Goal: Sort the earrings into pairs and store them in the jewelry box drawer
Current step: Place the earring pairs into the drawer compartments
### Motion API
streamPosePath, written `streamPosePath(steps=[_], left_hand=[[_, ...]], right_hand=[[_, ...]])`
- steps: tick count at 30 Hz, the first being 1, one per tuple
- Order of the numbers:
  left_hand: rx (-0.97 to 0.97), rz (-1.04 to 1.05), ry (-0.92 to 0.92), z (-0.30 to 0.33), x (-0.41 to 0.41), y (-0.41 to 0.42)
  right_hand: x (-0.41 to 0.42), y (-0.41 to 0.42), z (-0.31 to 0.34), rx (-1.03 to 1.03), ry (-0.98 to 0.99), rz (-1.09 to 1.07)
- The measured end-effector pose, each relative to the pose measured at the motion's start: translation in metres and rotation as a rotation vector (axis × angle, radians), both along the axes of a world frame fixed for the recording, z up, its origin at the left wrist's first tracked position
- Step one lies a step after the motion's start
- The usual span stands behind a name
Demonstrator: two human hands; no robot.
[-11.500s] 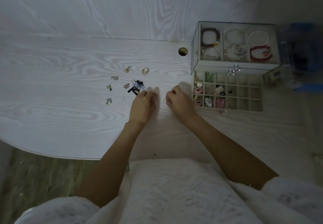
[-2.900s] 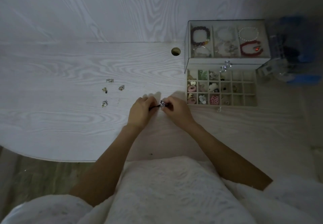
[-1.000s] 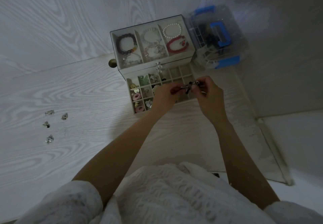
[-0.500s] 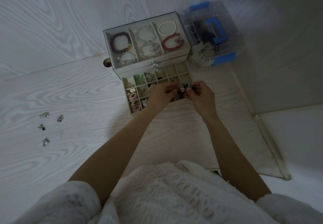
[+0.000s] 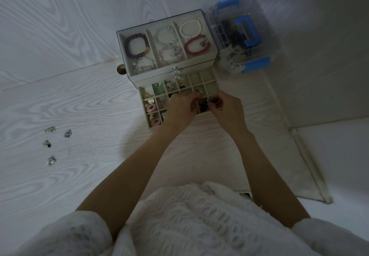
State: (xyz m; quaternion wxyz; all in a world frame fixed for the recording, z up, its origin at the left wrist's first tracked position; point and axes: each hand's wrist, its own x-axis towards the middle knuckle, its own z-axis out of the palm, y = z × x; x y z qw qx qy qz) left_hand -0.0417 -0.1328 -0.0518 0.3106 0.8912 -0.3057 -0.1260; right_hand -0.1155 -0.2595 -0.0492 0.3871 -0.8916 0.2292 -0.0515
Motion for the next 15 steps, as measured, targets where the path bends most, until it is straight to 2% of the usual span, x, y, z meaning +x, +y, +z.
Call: streamPosePath(steps=[5,8,12,15], left_hand=[[0.187,-0.107,-0.29,-0.011,-0.011,0.017],[0.194,-0.126,-0.33,-0.016,-0.017,0.019],[0.191,-0.118,-0.323,-0.015,-0.019,0.021],[0.193,-0.129,-0.342,-0.014,-0.017,0.022]], right_hand=[[0.008,0.001,-0.006,-0.127,0.073,0.09],[0.003,0.001,-0.005,-0.12,0.089,0.115],[-0.004,0.0,0.005,0.007,0.009,-0.023],[0.0,0.001,0.004,0.065,0.017,-0.009]])
